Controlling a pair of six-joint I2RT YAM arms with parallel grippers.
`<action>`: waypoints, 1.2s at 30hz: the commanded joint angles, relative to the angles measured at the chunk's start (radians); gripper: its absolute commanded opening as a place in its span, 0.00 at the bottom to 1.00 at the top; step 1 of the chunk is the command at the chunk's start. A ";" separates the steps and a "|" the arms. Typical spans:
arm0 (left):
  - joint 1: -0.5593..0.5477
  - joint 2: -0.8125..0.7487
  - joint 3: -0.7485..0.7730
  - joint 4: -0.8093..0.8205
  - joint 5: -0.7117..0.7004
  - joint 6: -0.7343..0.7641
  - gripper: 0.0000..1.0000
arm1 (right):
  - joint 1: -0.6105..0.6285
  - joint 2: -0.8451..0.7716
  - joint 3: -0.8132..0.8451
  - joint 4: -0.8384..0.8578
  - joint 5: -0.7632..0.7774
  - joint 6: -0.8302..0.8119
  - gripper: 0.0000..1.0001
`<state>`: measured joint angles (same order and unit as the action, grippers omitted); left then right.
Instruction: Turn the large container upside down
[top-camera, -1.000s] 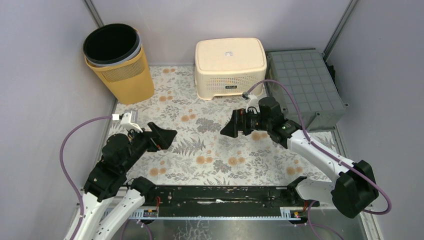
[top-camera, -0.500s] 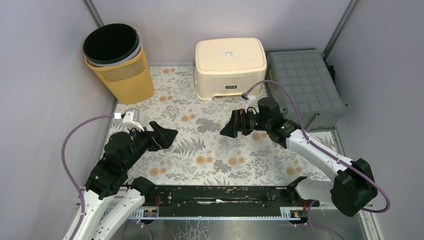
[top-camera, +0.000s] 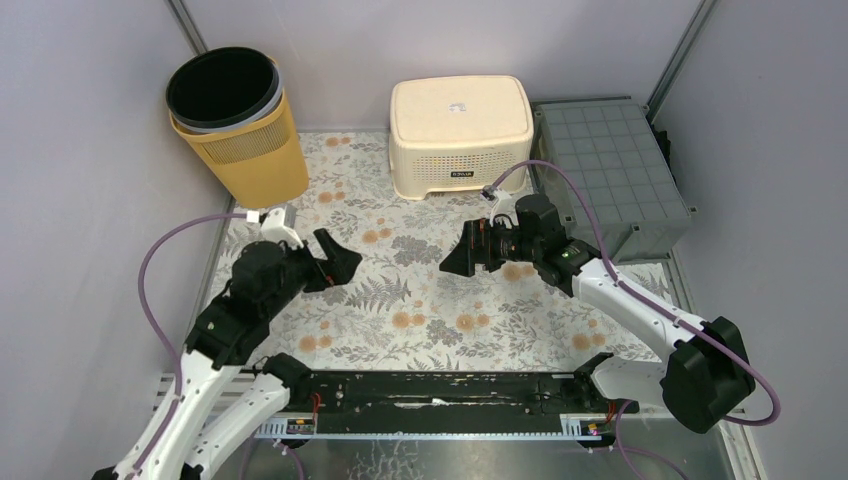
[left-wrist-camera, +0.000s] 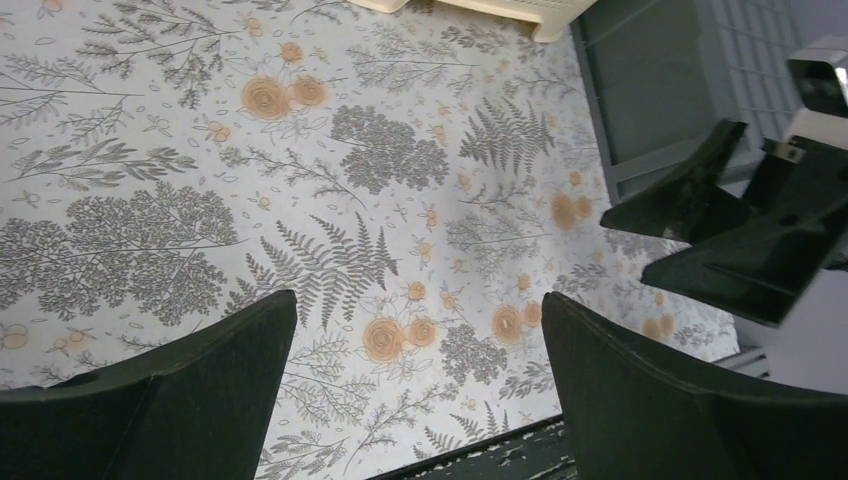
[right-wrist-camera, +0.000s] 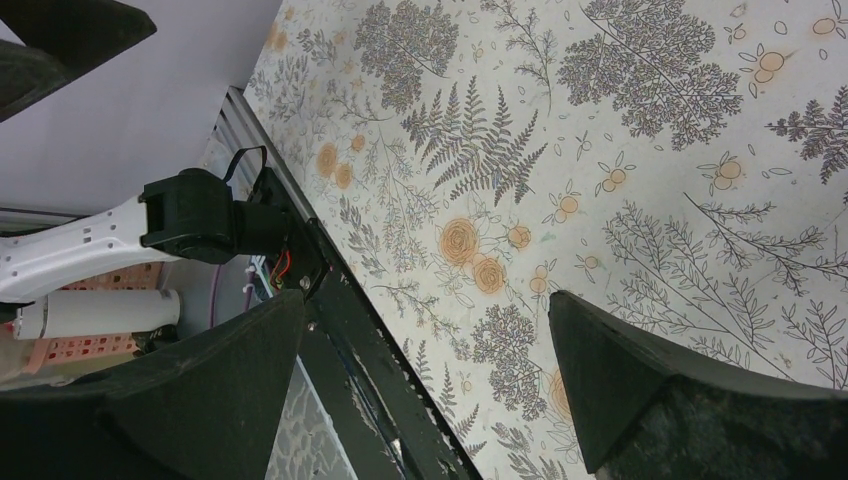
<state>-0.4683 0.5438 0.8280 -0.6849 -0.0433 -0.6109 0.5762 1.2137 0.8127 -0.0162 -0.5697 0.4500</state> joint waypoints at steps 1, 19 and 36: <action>0.006 0.108 0.098 0.009 -0.074 0.054 1.00 | 0.008 0.006 0.009 0.029 -0.025 -0.006 0.99; 0.360 0.999 1.005 -0.047 -0.255 0.258 1.00 | 0.008 -0.044 -0.011 0.025 -0.046 0.039 0.99; 0.434 1.223 1.347 0.021 -0.457 0.382 1.00 | 0.008 -0.130 -0.108 0.093 -0.081 0.117 0.99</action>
<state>-0.0429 1.7214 2.1021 -0.6930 -0.4179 -0.2913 0.5762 1.1175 0.7097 0.0151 -0.6228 0.5514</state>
